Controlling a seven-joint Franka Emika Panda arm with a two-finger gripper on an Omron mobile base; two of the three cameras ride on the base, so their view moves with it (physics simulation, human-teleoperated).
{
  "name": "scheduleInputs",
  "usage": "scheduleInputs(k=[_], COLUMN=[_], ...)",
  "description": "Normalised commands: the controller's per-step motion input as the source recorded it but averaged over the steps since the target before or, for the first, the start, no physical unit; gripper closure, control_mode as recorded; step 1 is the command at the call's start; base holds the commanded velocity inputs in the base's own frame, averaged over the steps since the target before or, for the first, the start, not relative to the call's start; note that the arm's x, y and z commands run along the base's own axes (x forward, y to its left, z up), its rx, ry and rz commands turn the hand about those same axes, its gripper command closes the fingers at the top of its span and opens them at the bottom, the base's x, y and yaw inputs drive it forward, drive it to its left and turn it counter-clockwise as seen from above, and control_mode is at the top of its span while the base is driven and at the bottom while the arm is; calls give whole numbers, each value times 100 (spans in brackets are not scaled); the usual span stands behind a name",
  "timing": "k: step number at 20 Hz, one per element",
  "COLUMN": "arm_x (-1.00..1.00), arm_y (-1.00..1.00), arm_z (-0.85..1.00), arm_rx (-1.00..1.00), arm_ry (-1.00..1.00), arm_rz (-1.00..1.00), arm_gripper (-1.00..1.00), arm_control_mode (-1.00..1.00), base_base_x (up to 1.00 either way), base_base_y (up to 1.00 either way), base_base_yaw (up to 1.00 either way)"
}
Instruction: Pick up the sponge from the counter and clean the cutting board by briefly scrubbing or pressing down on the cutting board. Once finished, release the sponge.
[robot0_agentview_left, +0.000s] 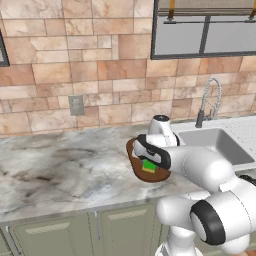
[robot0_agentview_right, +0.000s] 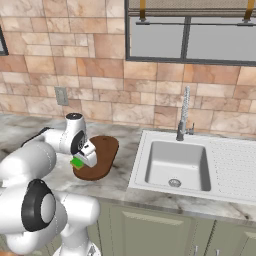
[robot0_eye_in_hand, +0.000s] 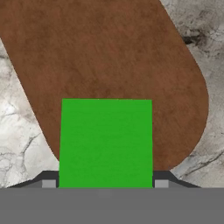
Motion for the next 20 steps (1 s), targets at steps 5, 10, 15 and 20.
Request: scheduleInputs(k=[5,10,15,20], arm_x=[0,0,0,0], arm_y=[0,0,0,2], arm_z=[-13,-10,-12,-22], arm_rx=[0,0,0,-4], arm_ry=[5,0,0,0], arm_rz=[0,0,0,0], arm_gripper=[100,100,100,100], arm_control_mode=[-100,-100,-100,-100], base_base_x=[0,0,0,0], base_base_y=[0,0,0,0], base_base_yaw=[0,0,0,0])
